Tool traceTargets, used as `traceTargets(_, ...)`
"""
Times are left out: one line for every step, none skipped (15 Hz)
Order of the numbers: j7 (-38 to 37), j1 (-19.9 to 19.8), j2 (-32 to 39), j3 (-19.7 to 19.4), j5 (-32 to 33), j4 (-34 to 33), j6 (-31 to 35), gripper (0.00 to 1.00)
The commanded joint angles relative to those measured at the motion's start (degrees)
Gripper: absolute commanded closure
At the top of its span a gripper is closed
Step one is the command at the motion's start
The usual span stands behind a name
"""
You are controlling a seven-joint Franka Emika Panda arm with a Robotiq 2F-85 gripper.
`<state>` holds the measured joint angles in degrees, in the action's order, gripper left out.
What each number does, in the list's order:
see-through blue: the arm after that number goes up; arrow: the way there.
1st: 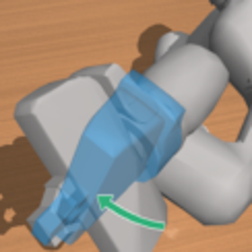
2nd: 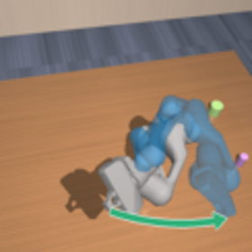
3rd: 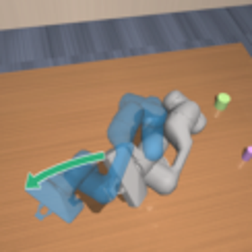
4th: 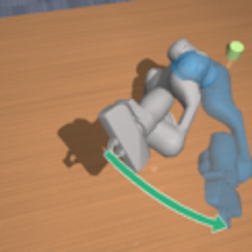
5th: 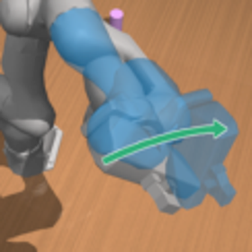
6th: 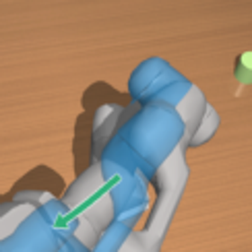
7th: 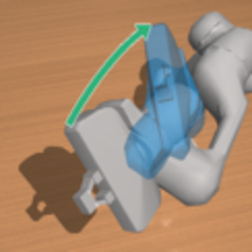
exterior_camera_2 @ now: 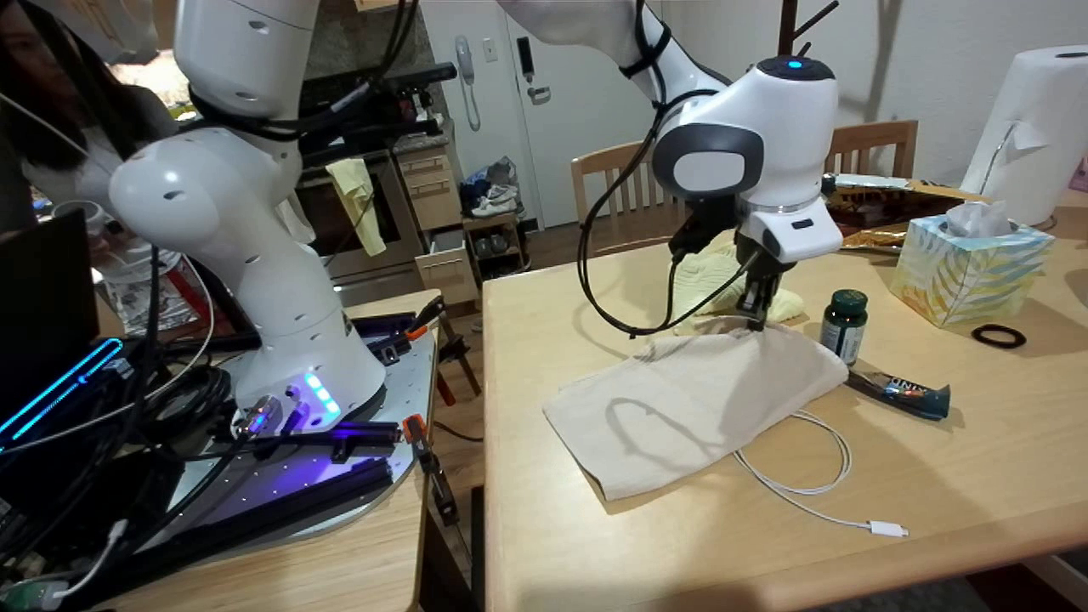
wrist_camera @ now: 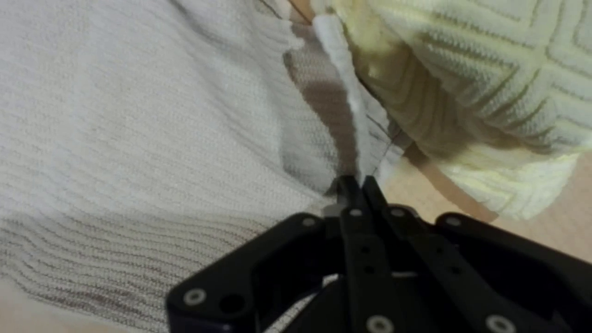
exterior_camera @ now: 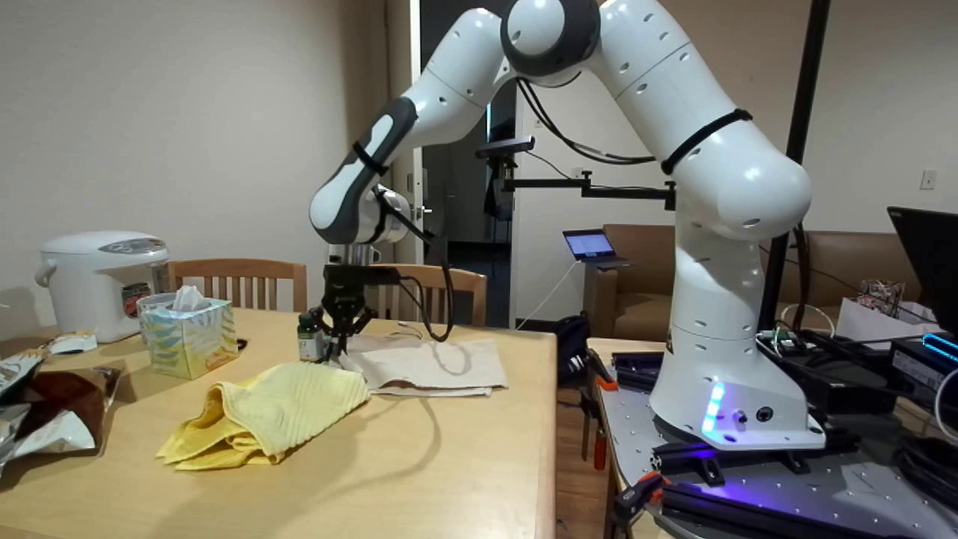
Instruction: Move the towel at the edge closer to the bottle
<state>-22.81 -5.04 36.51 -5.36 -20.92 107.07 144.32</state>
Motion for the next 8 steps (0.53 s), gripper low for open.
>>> traceTargets(5.71,-3.48,0.97,3.63,-2.57,-1.77,-0.35,0.99)
traceTargets(6.32,-3.97,1.28,4.16,-2.90,-2.18,-0.44,0.99)
traceTargets(6.80,-4.43,1.63,4.61,-3.44,-2.61,-0.57,0.99)
traceTargets(7.13,-4.59,1.96,4.70,-3.35,-2.98,-0.96,0.99)
traceTargets(7.85,-4.79,2.53,4.90,-3.06,-3.55,-1.24,0.99)
traceTargets(8.55,-4.83,3.09,4.95,-2.61,-4.08,-1.42,0.99)
traceTargets(8.90,-4.73,3.64,4.89,-2.30,-4.46,-1.40,0.72)
traceTargets(9.47,-4.88,4.11,5.10,-2.33,-4.87,-1.60,0.71)
